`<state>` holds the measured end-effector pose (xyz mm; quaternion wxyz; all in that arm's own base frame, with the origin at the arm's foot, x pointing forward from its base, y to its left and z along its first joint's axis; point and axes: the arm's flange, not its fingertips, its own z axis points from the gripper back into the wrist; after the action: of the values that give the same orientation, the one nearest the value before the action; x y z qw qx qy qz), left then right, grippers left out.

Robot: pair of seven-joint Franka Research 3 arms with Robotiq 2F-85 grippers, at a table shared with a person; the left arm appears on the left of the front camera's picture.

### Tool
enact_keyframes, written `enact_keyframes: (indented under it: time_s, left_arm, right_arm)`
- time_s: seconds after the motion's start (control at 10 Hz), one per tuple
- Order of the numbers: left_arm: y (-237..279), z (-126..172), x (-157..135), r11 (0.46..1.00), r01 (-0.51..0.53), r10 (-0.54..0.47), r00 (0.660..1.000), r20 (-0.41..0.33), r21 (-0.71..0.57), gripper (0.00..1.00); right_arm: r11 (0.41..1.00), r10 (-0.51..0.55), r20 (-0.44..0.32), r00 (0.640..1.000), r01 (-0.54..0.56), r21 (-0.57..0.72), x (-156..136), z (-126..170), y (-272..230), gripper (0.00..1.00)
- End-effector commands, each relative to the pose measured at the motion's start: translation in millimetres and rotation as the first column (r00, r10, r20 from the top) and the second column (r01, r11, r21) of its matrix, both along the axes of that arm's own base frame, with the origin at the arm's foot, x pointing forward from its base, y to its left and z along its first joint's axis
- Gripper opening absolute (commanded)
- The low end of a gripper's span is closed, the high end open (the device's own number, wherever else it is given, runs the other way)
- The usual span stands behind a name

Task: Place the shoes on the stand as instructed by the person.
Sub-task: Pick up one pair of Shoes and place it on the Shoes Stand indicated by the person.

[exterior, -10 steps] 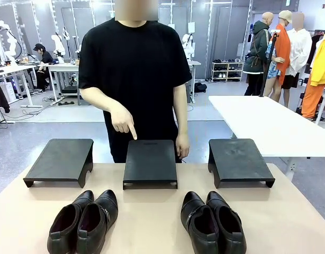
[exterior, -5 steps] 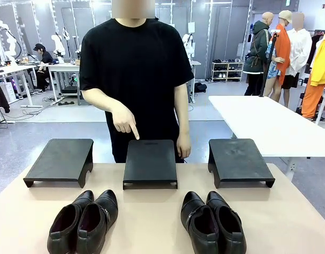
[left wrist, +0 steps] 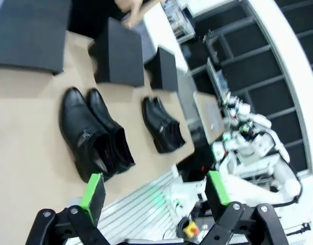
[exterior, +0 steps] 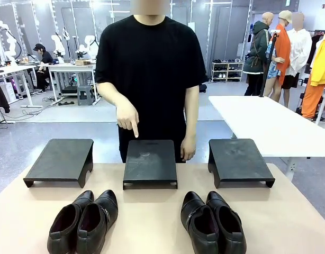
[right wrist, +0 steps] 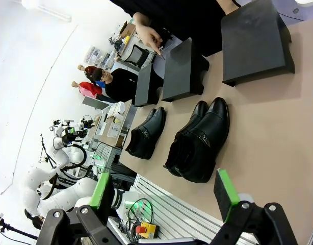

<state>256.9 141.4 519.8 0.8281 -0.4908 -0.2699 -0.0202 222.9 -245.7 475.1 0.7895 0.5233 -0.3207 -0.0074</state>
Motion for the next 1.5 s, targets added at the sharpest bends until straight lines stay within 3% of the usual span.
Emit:
enact_keyframes:
  time_s: [0.0,0.3,0.5,0.6,0.8,1.0,1.4]
  left_arm:
    - [-63,28,40,0.973,0.169,-0.155,0.983,-0.093,0.158,1.0]
    - [-179,40,62,0.897,0.31,-0.227,0.935,-0.274,0.316,1.0]
    - [-236,26,64,0.831,0.321,-0.128,0.905,-0.405,0.454,1.0]
    - [-262,14,62,0.794,0.309,-0.064,0.899,-0.434,0.523,1.0]
    - [-294,-20,59,0.734,0.267,0.043,0.899,-0.436,0.624,1.0]
    - [-312,-54,55,0.728,0.254,0.086,0.887,-0.454,0.636,1.0]
    - [-322,-101,62,0.693,0.146,0.197,0.904,-0.38,0.706,1.0]
  right_arm:
    - [1.0,0.006,0.025,1.0,-0.006,0.0,-1,1,-2,1.0]
    - [1.0,0.006,0.025,1.0,-0.006,0.0,-1,1,-2,1.0]
    - [1.0,0.006,0.025,1.0,-0.006,0.0,-1,1,-2,1.0]
    - [1.0,0.006,0.025,1.0,-0.006,0.0,-1,1,-2,1.0]
    - [1.0,0.006,0.025,1.0,-0.006,0.0,-1,1,-2,1.0]
    - [1.0,0.006,0.025,1.0,-0.006,0.0,-1,1,-2,1.0]
    - [1.0,0.006,0.025,1.0,-0.006,0.0,-1,1,-2,1.0]
